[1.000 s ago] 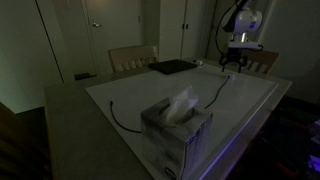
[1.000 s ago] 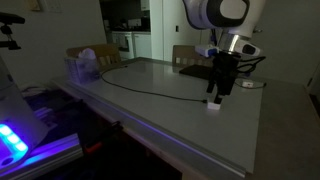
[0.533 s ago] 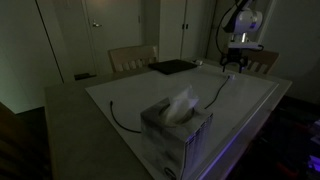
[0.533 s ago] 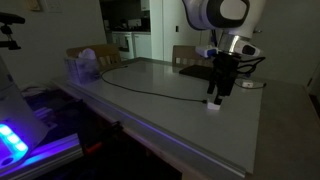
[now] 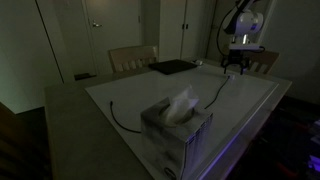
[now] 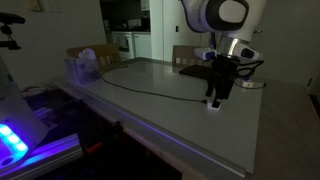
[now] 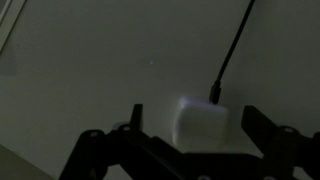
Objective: Coil up the phone charger
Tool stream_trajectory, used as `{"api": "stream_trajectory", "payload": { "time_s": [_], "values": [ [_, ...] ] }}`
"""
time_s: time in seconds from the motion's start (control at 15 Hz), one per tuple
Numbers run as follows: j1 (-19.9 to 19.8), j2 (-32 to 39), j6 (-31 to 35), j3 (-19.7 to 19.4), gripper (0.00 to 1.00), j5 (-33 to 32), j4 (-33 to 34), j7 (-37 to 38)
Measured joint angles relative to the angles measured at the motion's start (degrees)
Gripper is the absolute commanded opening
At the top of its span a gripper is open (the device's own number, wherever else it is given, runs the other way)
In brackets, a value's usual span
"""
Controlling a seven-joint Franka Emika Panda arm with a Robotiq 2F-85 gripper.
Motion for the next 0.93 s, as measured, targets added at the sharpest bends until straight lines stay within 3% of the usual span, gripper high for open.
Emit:
{"api": "stream_trajectory", "payload": {
  "time_s": [0.07,0.4,0.53,0.93],
  "values": [
    [0.00,0.03,-0.01,0.00,0.71,0.00,0.00,0.00],
    [0.00,0.57,0.00,0.11,0.46,0.03,0.01,-0.07],
    [0.00,1.07,0.01,0.19,0.26,0.07,0.02,-0.08],
    [0.03,1.15,0.04,0.26,0.26,0.01,0.07,-1.07]
  ]
}}
